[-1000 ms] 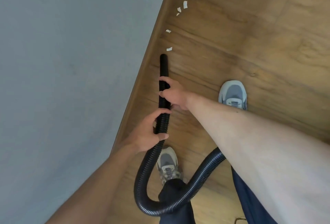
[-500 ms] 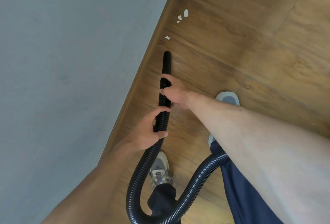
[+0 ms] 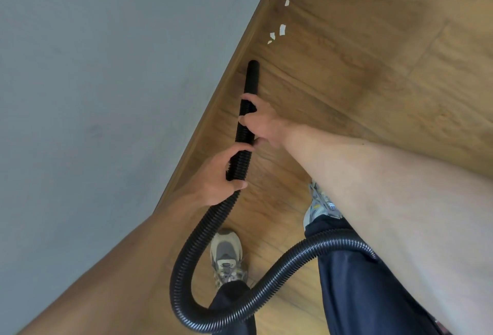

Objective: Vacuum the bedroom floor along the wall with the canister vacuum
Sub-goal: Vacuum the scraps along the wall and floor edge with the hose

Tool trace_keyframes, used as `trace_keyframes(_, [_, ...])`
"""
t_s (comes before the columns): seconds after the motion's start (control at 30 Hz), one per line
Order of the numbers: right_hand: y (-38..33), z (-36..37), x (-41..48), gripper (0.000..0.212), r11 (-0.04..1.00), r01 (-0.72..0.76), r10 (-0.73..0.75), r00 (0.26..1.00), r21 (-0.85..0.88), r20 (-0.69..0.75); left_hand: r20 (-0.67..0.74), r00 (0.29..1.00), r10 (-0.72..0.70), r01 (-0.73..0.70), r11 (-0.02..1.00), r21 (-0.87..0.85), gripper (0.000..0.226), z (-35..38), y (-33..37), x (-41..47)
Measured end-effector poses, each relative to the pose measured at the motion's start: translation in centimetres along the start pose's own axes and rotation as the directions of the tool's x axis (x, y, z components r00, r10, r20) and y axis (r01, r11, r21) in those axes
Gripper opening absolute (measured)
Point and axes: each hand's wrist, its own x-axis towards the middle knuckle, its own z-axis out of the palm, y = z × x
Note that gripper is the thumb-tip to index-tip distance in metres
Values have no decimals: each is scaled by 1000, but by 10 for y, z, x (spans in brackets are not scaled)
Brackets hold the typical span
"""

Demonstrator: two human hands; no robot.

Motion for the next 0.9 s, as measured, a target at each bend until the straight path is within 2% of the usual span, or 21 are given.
trace_keyframes(0.9, [-45,-79,12,62,1000,10,-9,998,25,-58,52,998,29,-32,997,72,65,-5,78,56])
